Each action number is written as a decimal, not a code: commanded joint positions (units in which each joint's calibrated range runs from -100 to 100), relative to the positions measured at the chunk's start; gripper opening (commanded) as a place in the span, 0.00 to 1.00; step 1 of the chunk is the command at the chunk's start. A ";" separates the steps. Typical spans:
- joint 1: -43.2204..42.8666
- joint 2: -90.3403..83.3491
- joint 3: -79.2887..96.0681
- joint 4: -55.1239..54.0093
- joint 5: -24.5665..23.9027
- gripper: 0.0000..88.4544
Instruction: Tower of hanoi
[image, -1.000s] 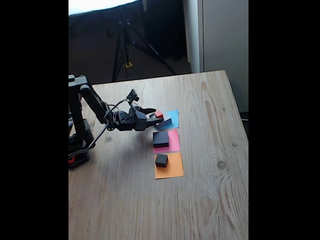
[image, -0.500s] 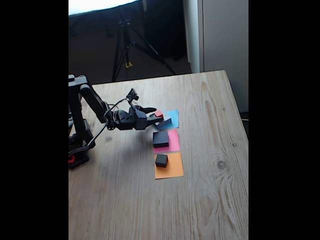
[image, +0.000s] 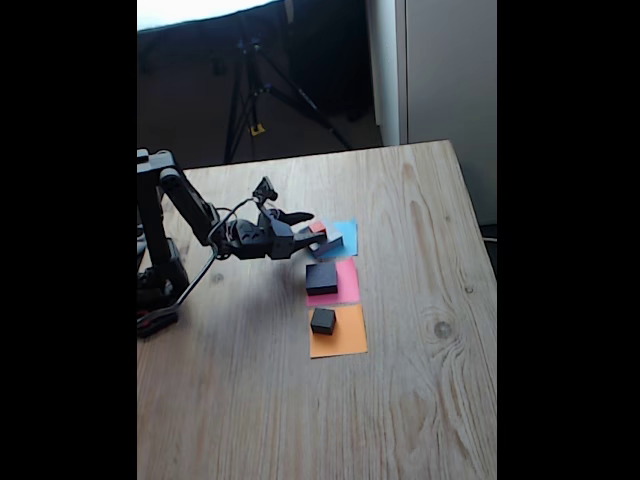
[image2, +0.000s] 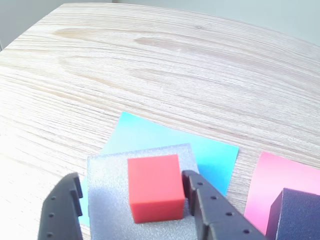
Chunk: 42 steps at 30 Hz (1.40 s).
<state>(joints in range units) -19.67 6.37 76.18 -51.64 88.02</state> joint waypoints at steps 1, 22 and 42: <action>0.24 -3.27 -1.28 0.20 -1.57 0.24; 0.24 -3.27 -0.64 0.20 1.11 0.07; 0.41 -5.23 -0.18 0.77 2.95 0.01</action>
<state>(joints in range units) -19.67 5.86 76.27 -51.64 90.45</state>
